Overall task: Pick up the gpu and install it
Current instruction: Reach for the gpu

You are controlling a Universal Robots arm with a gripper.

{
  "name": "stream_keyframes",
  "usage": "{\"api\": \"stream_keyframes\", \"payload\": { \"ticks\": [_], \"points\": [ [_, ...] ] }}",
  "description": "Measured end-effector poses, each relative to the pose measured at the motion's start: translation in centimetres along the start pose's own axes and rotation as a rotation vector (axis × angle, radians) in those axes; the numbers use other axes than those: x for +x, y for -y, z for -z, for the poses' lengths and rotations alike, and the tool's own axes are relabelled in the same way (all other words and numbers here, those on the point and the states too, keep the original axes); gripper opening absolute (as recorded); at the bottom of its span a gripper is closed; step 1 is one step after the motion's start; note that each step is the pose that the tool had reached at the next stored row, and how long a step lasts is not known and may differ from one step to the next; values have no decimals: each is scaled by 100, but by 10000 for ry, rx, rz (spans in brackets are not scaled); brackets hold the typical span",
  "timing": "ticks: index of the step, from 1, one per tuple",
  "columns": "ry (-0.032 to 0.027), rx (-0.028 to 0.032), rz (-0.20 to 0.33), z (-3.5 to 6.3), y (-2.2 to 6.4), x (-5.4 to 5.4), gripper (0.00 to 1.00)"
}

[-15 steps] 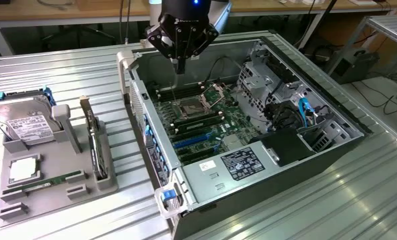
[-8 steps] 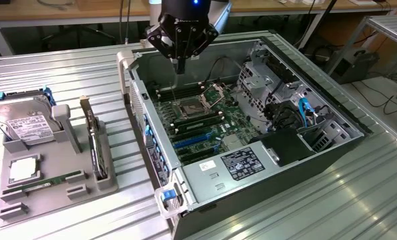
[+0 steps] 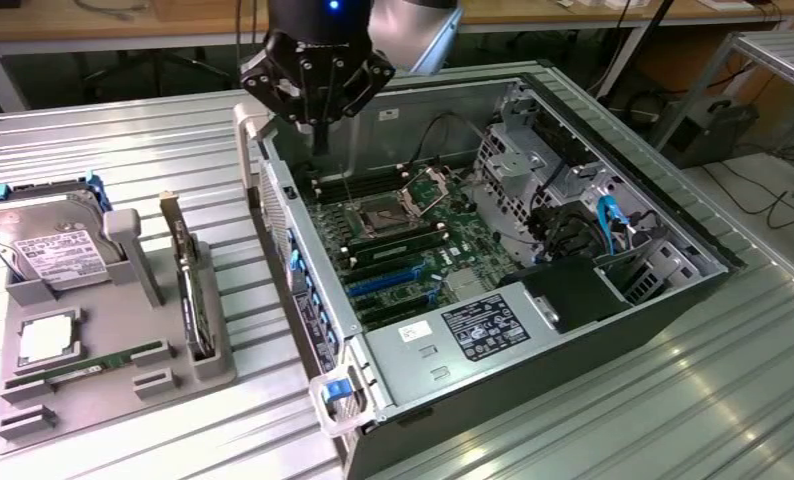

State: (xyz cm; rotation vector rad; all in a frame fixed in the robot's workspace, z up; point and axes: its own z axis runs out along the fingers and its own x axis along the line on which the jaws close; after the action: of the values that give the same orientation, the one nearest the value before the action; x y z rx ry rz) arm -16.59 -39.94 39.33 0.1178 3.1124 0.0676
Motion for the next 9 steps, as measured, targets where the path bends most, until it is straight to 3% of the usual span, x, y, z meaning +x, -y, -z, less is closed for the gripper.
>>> {"api": "stream_keyframes", "payload": {
  "ticks": [9],
  "points": [
    [1,-1,1,15,54,533,11]
  ]
}}
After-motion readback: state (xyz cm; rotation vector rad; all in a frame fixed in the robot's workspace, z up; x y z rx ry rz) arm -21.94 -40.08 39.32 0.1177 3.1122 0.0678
